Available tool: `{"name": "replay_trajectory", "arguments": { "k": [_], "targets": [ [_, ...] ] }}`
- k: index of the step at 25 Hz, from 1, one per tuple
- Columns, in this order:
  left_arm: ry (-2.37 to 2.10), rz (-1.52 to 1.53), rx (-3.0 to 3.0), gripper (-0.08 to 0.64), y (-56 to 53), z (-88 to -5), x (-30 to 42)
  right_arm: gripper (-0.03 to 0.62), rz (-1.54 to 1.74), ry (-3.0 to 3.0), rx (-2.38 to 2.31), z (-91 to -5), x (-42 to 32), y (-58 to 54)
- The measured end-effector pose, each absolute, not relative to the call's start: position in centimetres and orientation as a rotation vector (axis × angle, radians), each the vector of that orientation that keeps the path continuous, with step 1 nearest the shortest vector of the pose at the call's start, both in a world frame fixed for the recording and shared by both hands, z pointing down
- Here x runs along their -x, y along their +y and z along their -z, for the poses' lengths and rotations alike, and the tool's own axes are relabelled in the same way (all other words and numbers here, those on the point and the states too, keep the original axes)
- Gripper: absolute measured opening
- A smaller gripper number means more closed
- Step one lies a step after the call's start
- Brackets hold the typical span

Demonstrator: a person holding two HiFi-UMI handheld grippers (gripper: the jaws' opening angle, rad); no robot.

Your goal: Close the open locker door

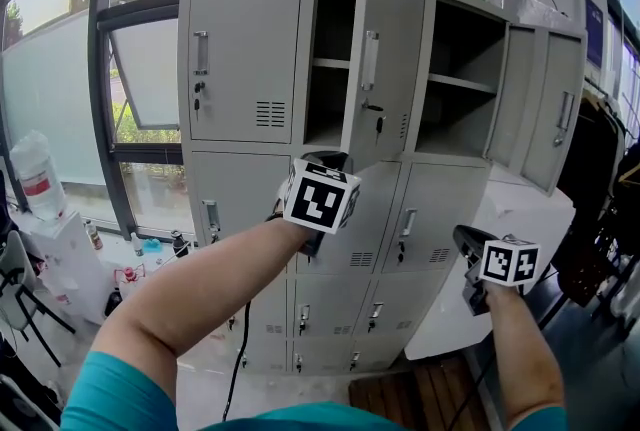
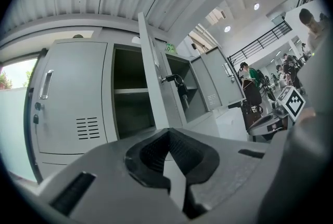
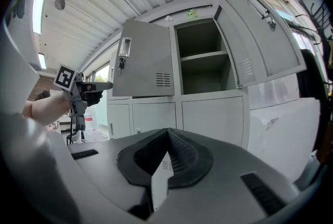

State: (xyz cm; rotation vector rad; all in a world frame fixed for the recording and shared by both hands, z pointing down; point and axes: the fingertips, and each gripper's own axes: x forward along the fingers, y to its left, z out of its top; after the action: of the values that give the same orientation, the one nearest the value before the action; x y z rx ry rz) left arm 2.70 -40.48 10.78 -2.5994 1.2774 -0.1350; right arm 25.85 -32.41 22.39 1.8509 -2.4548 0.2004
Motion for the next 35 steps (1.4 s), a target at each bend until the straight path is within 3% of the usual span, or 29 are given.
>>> {"name": "replay_trajectory", "arguments": {
  "k": [35],
  "targets": [
    [1.607,0.23,2.446,0.0,-53.7,-12.1,2.3,-0.009,-0.271,-2.344,-1.958,-24.8,-29.9,-31.1]
  ]
}}
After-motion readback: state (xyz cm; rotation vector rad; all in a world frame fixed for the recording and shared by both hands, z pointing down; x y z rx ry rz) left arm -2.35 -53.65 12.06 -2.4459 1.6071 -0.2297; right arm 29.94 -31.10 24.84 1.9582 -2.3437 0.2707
